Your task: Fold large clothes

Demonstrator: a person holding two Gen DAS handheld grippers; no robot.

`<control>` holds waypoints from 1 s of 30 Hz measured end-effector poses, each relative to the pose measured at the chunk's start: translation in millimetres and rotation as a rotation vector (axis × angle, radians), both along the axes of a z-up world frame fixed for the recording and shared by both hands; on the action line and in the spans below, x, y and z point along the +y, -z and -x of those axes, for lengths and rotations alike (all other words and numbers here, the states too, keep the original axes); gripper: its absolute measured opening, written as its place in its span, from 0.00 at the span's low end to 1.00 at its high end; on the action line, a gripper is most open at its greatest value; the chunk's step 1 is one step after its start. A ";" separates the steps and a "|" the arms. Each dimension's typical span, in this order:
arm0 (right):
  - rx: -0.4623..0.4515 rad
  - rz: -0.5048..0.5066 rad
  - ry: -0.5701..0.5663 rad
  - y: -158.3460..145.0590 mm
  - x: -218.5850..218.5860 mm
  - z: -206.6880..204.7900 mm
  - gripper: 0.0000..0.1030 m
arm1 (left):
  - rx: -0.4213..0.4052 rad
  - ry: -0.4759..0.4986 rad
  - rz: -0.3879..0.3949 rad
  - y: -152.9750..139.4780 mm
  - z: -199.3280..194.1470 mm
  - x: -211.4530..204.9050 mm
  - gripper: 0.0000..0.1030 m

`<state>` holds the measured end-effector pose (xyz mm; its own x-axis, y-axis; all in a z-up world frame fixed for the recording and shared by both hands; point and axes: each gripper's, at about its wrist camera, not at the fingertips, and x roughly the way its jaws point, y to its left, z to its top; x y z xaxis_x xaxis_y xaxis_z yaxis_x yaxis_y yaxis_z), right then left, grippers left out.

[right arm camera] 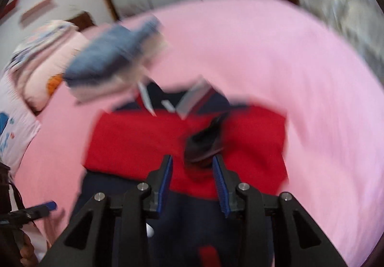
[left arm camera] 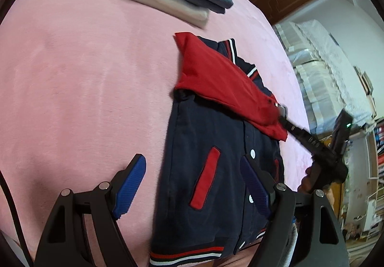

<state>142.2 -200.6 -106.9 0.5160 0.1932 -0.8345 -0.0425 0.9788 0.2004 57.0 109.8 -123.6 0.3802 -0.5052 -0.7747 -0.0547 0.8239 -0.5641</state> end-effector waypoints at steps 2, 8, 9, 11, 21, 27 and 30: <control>0.036 -0.022 0.023 9.8 -12.9 5.7 0.34 | -0.001 0.005 -0.006 0.1 -4.4 -2.3 0.77; 0.014 -0.055 0.041 -2.5 -28.5 -1.3 0.47 | -0.020 0.024 -0.041 -0.3 -27.0 -10.5 0.77; 0.022 -0.073 0.043 -3.2 -31.4 -5.0 0.51 | -0.025 0.028 -0.059 -0.3 -33.0 -12.1 0.77; 0.043 -0.113 0.058 -0.9 -36.3 -12.6 0.51 | -0.035 0.028 -0.079 -1.1 -42.9 -13.2 0.77; 0.203 -0.409 0.057 27.6 -58.2 -50.5 0.51 | -0.087 0.027 -0.105 -8.7 -93.2 -18.5 0.77; 0.231 -0.437 -0.040 41.0 -64.9 -57.6 0.51 | -0.055 0.045 -0.105 5.1 -107.2 -29.9 0.77; 0.222 -0.445 -0.072 46.7 -70.7 -60.5 0.49 | -0.038 0.046 -0.118 12.2 -112.6 -34.6 0.77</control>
<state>202.7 -271.3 -153.5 0.3072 0.5841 -0.7513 -0.0157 0.7925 0.6097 169.6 75.2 -135.8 0.3892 -0.4292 -0.8150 0.0045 0.8857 -0.4643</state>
